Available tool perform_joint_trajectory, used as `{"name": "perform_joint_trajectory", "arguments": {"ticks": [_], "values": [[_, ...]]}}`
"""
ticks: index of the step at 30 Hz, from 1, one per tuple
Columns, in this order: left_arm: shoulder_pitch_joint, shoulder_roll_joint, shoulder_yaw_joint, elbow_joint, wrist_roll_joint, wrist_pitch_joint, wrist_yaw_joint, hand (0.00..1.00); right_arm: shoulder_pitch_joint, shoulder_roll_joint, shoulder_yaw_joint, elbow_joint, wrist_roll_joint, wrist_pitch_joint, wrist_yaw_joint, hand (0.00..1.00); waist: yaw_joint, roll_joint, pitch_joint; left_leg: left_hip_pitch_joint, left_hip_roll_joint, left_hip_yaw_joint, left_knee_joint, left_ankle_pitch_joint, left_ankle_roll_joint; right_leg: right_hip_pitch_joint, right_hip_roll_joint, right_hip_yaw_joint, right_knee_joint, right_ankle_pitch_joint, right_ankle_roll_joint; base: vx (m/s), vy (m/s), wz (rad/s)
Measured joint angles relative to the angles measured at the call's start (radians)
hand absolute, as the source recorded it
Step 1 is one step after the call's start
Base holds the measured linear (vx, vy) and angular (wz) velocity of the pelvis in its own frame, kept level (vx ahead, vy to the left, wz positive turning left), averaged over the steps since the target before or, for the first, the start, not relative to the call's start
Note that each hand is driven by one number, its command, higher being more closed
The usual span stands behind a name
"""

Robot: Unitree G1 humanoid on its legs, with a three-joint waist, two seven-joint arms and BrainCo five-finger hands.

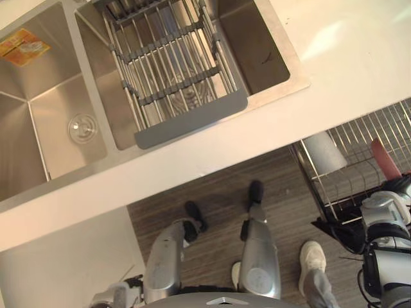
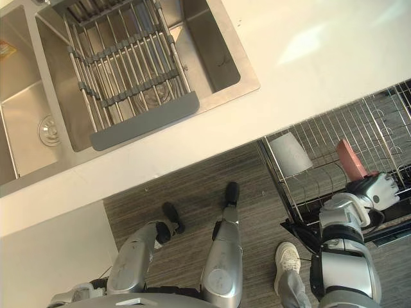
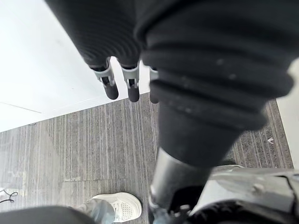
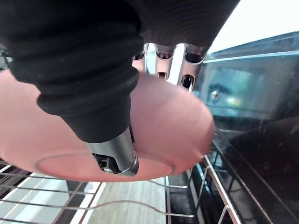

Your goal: Walk over to the sink, pick up the cup, carry it to the dishwasher, place the cup inside the dishwasher, then close the dishwasher door

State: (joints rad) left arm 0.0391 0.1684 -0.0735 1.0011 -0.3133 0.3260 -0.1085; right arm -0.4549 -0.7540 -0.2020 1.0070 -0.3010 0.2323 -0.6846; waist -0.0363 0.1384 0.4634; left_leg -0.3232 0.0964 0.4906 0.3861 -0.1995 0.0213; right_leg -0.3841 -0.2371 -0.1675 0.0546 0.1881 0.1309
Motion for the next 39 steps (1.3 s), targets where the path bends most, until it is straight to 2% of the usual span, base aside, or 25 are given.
{"name": "perform_joint_trajectory", "arguments": {"ticks": [6, 9, 12, 15, 18, 20, 23, 24, 26, 29, 32, 34, 36, 39], "values": [[0.0, 0.0, 0.001, -0.001, 0.0, 0.001, 0.011, 0.0, 0.02, 0.01, -0.037, -0.016, 0.063, -0.063, 0.007, 0.0, -0.002, -0.013, 0.008, 0.026, 0.001, -0.026, 0.015, -0.007, -0.007, 0.034, 0.007, 0.003, 0.002, -0.002, -0.003, -0.01, -0.002, -0.03], [0.0, 0.0, 0.006, -0.003, 0.0, 0.01, 0.018, 0.0, 0.052, 0.063, -0.039, -0.118, 0.112, -0.101, 0.019, 0.0, 0.001, -0.038, 0.024, 0.061, 0.004, -0.026, 0.014, -0.024, -0.016, 0.062, 0.016, 0.018, 0.001, -0.015, -0.012, -0.05, -0.006, -0.14], [0.012, -0.003, 0.036, -0.008, 0.004, 0.026, 0.021, 0.0, 0.147, 0.142, -0.067, -0.278, 0.117, -0.12, 0.023, 0.0, -0.007, -0.05, 0.028, 0.11, 0.011, -0.027, 0.014, -0.043, -0.024, 0.114, 0.017, 0.015, 0.001, -0.024, -0.006, -0.03, -0.013, -0.07], [0.034, -0.008, 0.069, -0.008, 0.036, 0.027, 0.017, 0.0, 0.203, 0.18, -0.094, -0.365, 0.134, -0.119, 0.022, 0.0, -0.018, -0.067, 0.011, 0.145, 0.01, -0.027, 0.015, -0.051, -0.024, 0.152, 0.018, 0.014, -0.01, -0.027, -0.002, 0.01, 0.009, -0.06], [0.079, -0.011, 0.121, -0.007, 0.045, 0.037, 0.016, 0.0, 0.24, 0.199, -0.128, -0.45, 0.14, -0.106, 0.023, 0.0, -0.014, -0.111, -0.048, 0.173, -0.014, -0.15, 0.047, -0.07, -0.026, 0.182, 0.04, 0.051, -0.026, -0.009, 0.008, 0.03, 0.008, -0.43], [0.107, -0.006, 0.154, -0.007, 0.049, 0.064, 0.022, 0.0, 0.248, 0.191, -0.17, -0.515, 0.138, -0.075, 0.04, 0.0, -0.013, -0.146, -0.092, 0.241, -0.001, -0.135, 0.048, -0.102, -0.033, 0.22, 0.06, 0.075, -0.018, -0.005, 0.002, 0.02, 0.021, -0.64], [0.144, -0.006, 0.191, -0.008, 0.077, 0.083, 0.043, 0.0, 0.274, 0.146, -0.229, -0.529, 0.138, -0.053, 0.071, 0.0, -0.013, -0.185, -0.156, 0.286, 0.003, -0.117, 0.047, -0.134, -0.032, 0.243, 0.066, 0.072, -0.013, -0.005, -0.005, -0.02, 0.041, -0.4], [0.151, -0.007, 0.194, -0.01, 0.079, 0.085, 0.045, 0.0, 0.279, 0.138, -0.245, -0.529, 0.139, -0.051, 0.074, 0.0, -0.013, -0.193, -0.163, 0.291, 0.005, -0.108, 0.047, -0.136, -0.032, 0.242, 0.066, 0.071, -0.013, -0.002, -0.01, -0.06, 0.036, -0.4], [0.169, -0.011, 0.223, -0.01, 0.079, 0.096, 0.061, 0.0, 0.292, 0.102, -0.298, -0.526, 0.144, -0.038, 0.105, 0.0, -0.02, -0.212, -0.181, 0.307, 0.01, -0.071, 0.047, -0.15, -0.029, 0.241, 0.065, 0.032, -0.008, -0.005, -0.065, -0.1, 0.03, -0.52], [0.195, -0.021, 0.23, -0.01, 0.079, 0.104, 0.062, 0.0, 0.303, 0.044, -0.38, -0.465, 0.196, -0.04, 0.153, 0.0, -0.049, -0.209, -0.224, 0.336, 0.017, -0.042, 0.024, -0.155, -0.03, 0.241, 0.056, -0.047, 0.019, -0.033, -0.133, -0.04, 0.021, -0.29], [0.215, -0.026, 0.23, -0.009, 0.071, 0.12, 0.084, 0.0, 0.307, -0.01, -0.435, -0.357, 0.238, -0.081, 0.188, 0.0, -0.076, -0.195, -0.26, 0.361, 0.024, -0.046, 0.007, -0.151, -0.036, 0.243, 0.05, -0.099, 0.073, -0.07, -0.169, 0.09, -0.015, 0.01], [0.218, -0.028, 0.23, -0.009, 0.061, 0.148, 0.102, 0.0, 0.336, -0.011, -0.45, -0.313, 0.257, -0.116, 0.222, 0.0, -0.081, -0.189, -0.277, 0.379, 0.036, -0.052, 0.007, -0.155, -0.05, 0.247, 0.052, -0.13, 0.113, -0.093, -0.154, 0.13, -0.075, 0.0], [0.217, -0.029, 0.23, -0.009, 0.06, 0.156, 0.104, 0.0, 0.34, 0.015, -0.448, -0.311, 0.257, -0.119, 0.249, 0.0, -0.078, -0.183, -0.284, 0.379, 0.045, -0.055, 0.015, -0.16, -0.059, 0.253, 0.06, -0.14, 0.11, -0.1, -0.142, 0.09, -0.072, 0.0], [0.218, -0.03, 0.23, -0.009, 0.051, 0.155, 0.105, 0.0, 0.339, 0.088, -0.446, -0.311, 0.257, -0.119, 0.267, 0.0, -0.053, -0.174, -0.291, 0.388, 0.057, -0.05, 0.015, -0.162, -0.066, 0.275, 0.075, -0.142, 0.074, -0.086, -0.113, 0.04, -0.05, -0.04]]}}
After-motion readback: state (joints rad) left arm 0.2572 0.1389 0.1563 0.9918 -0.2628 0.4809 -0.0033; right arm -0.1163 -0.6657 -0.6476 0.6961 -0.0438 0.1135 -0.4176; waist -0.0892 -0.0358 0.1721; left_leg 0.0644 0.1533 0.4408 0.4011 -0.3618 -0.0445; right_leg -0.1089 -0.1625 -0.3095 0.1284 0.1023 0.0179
